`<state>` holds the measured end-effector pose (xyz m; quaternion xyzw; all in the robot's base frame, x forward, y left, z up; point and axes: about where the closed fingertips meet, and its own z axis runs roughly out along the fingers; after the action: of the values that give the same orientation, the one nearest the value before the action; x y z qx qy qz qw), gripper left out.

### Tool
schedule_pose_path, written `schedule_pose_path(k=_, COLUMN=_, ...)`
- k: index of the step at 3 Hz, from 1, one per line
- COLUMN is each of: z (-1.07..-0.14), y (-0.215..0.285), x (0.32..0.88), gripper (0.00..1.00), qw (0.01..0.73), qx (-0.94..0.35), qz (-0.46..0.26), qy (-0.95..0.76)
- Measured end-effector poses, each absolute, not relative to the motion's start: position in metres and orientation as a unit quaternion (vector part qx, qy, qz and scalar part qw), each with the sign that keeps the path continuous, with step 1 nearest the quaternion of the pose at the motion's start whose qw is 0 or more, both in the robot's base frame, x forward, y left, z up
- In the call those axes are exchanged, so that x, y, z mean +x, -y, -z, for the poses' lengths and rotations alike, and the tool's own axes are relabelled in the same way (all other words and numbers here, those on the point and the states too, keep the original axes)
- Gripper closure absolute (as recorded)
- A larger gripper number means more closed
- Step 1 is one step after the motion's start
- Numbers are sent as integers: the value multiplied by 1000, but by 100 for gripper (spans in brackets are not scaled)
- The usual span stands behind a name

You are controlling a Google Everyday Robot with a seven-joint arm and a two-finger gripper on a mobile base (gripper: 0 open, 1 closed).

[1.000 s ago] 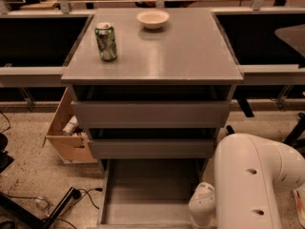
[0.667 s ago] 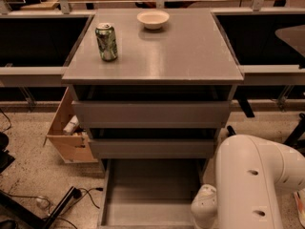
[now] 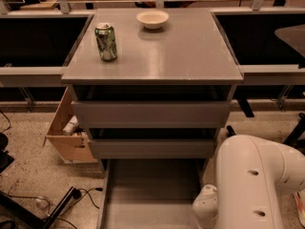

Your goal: Open bottom drawer

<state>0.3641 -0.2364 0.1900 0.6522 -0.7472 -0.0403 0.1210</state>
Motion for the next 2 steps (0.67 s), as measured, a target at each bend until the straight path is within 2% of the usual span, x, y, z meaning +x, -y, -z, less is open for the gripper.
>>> schedule_pose_path(k=2, z=-190, y=236, x=364, gripper=50, qw=121, qx=652, qz=40, qy=747)
